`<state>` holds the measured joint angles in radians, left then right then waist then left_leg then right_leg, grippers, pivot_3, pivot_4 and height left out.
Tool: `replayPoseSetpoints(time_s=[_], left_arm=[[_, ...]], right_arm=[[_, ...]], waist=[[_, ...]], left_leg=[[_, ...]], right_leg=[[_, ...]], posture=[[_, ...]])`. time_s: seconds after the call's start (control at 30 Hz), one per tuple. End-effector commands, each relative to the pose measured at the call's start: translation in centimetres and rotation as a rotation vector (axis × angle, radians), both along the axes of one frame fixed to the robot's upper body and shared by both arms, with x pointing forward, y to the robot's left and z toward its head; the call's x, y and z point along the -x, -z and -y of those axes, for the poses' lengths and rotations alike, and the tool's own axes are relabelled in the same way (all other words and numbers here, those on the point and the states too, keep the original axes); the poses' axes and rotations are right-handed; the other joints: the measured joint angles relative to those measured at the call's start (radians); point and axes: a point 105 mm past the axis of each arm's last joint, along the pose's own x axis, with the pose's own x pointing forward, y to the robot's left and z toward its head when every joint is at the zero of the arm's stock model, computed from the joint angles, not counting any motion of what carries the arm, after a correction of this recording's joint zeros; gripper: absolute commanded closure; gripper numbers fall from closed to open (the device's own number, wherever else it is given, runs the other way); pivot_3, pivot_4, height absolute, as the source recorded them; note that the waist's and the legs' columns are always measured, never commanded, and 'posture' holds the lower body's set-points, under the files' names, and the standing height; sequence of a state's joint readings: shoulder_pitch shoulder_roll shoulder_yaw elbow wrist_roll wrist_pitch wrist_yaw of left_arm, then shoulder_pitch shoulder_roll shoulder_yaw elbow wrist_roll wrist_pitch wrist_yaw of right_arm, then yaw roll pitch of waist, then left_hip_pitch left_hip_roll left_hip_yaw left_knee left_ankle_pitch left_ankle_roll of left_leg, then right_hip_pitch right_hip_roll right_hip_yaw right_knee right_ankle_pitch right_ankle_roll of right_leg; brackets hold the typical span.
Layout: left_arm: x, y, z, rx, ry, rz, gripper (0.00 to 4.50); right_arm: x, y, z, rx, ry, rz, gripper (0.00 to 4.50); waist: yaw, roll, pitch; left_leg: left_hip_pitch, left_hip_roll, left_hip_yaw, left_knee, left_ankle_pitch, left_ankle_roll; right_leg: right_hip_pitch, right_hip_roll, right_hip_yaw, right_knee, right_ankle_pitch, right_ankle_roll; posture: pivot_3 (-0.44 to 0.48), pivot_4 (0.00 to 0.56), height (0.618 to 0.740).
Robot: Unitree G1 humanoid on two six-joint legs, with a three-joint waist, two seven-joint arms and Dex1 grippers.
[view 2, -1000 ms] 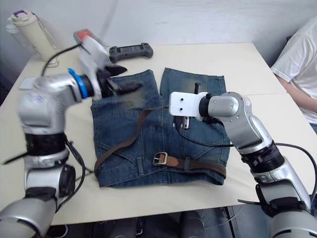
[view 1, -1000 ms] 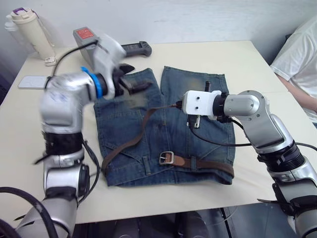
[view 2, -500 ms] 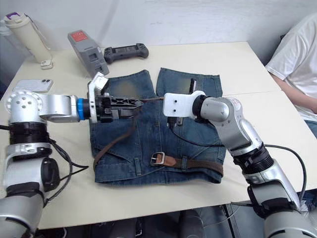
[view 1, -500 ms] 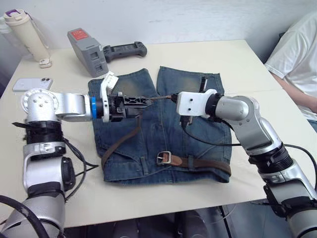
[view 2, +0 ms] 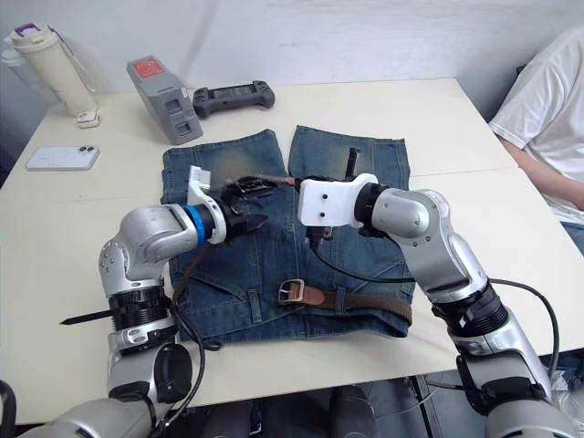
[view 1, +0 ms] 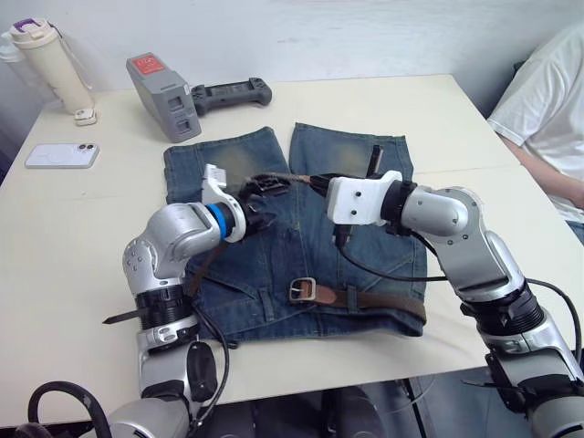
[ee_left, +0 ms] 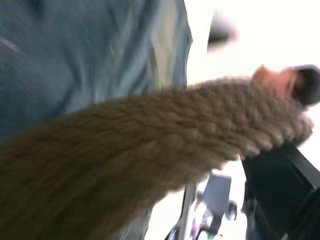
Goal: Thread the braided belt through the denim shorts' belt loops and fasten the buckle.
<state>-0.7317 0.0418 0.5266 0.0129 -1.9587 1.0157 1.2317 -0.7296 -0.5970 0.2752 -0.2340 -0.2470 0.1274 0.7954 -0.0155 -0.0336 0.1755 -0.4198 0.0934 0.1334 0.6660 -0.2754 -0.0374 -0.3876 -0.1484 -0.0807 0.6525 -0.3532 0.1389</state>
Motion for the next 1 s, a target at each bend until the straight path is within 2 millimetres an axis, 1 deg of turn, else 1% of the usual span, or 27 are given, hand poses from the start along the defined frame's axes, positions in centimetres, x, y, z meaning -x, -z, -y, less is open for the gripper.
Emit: replayPoseSetpoints(time_s=[0.03,0.17,0.23,0.37,0.47,0.53,0.7,0.77,0.9,1.0], left_arm=[[0.7,-2.5,-0.6,0.059,-0.065,0.071,0.02],[2.2,-1.7,0.6,0.027,-0.036,0.101,0.02],[2.7,-1.0,0.6,0.008,-0.038,0.097,0.02],[3.9,0.3,0.8,-0.045,-0.017,0.114,0.02],[3.5,0.2,0.1,-0.013,-0.062,0.087,0.02],[3.2,-0.3,-0.1,0.017,-0.079,0.079,0.02],[3.0,-1.1,0.8,0.094,-0.081,0.059,0.02],[2.9,-1.1,0.7,0.112,-0.094,0.039,0.02],[3.0,-1.2,1.4,0.148,-0.094,0.001,0.02],[2.7,-1.0,1.2,0.161,-0.107,-0.036,0.02]], right_arm=[[0.4,-0.2,0.6,0.014,0.001,0.017,4.50],[-0.1,0.3,1.6,0.031,0.041,-0.009,4.50],[-0.3,0.4,1.9,0.036,0.058,-0.017,4.50],[-0.7,0.6,2.1,0.046,0.070,-0.028,4.50],[-0.7,0.5,1.8,0.046,0.054,-0.026,4.50],[-0.6,0.5,1.5,0.042,0.042,-0.026,4.50],[-0.1,0.6,1.0,0.038,0.015,-0.032,4.50],[-0.1,0.6,0.9,0.039,0.014,-0.035,4.50],[0.3,0.6,0.7,0.036,-0.001,-0.036,4.50],[0.4,0.5,0.5,0.031,-0.010,-0.033,4.50]], waist=[[0.011,0.000,0.000],[0.020,0.000,0.000],[0.020,0.000,0.000],[0.018,0.000,0.000],[0.019,0.000,0.000],[0.020,0.000,0.000],[0.034,0.000,0.000],[0.038,0.000,0.000],[0.039,0.000,0.000],[0.039,0.000,0.000]], left_leg=[[0.000,0.000,0.000,0.000,0.000,0.000],[0.000,-0.001,-0.001,0.000,0.000,0.000],[0.001,-0.001,-0.002,0.000,0.000,0.000],[0.002,-0.001,-0.003,0.000,0.000,0.000],[0.002,-0.001,-0.004,0.000,0.000,0.000],[0.003,-0.001,-0.006,0.000,0.000,0.000],[0.003,-0.001,-0.007,0.000,0.000,0.000],[0.003,-0.001,-0.007,-0.001,0.000,0.000],[0.003,-0.001,-0.008,-0.001,0.000,0.000],[0.003,-0.001,-0.008,-0.001,0.000,0.000]], right_leg=[[0.000,0.000,0.000,-0.001,0.000,0.000],[0.002,0.000,-0.001,-0.003,0.000,0.000],[0.004,0.000,-0.002,-0.007,0.000,0.000],[0.006,0.000,-0.004,-0.008,0.000,0.000],[0.007,0.000,-0.005,-0.009,0.000,0.000],[0.009,0.000,-0.007,-0.010,0.000,0.000],[0.012,0.000,-0.009,-0.014,0.000,0.000],[0.012,0.000,-0.009,-0.014,0.000,0.000],[0.012,0.000,-0.010,-0.015,0.000,0.000],[0.012,0.001,-0.010,-0.015,0.000,0.000]], posture=[[0.000,0.150,0.740],[0.000,0.150,0.740],[0.000,0.150,0.740],[0.000,0.150,0.740],[0.000,0.150,0.740],[0.000,0.150,0.740],[0.000,0.150,0.740],[0.000,0.150,0.740],[0.000,0.150,0.740],[0.000,0.150,0.740]])
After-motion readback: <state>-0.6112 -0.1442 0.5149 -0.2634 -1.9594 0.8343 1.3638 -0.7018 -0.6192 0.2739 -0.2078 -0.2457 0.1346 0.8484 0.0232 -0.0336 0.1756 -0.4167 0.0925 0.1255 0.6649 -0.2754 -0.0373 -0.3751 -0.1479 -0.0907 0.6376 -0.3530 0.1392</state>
